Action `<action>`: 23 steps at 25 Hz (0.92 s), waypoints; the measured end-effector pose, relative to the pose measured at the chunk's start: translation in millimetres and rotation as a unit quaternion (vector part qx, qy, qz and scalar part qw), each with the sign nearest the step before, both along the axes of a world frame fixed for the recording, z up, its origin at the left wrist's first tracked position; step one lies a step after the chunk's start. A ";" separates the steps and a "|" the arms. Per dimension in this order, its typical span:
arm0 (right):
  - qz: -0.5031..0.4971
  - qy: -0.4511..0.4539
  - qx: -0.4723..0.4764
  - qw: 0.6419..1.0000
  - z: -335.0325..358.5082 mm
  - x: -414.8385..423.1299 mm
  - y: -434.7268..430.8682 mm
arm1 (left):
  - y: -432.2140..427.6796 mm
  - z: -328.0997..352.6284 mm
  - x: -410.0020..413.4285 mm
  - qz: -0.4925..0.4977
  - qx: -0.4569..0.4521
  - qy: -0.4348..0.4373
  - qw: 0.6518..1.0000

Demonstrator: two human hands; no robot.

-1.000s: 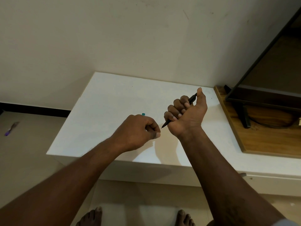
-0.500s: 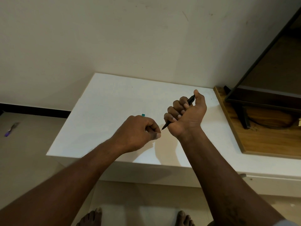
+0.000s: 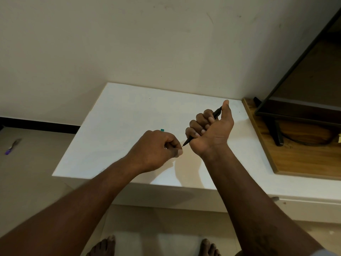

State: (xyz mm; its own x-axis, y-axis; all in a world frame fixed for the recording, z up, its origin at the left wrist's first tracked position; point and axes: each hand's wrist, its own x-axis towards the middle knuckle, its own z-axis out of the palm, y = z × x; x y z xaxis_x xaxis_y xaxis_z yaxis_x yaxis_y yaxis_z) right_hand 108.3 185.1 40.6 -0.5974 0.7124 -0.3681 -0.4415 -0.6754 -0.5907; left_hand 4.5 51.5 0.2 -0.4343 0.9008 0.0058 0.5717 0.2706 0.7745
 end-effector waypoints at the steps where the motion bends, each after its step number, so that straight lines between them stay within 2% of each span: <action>1: 0.001 0.000 -0.001 1.000 0.2 0.2 0.5 | 0.0 -0.2 -0.1 0.000 0.000 0.001 1.000; 23: -0.001 -0.002 0.000 1.000 -0.6 -0.1 1.3 | 0.0 -0.1 -0.9 -0.003 0.000 0.000 1.000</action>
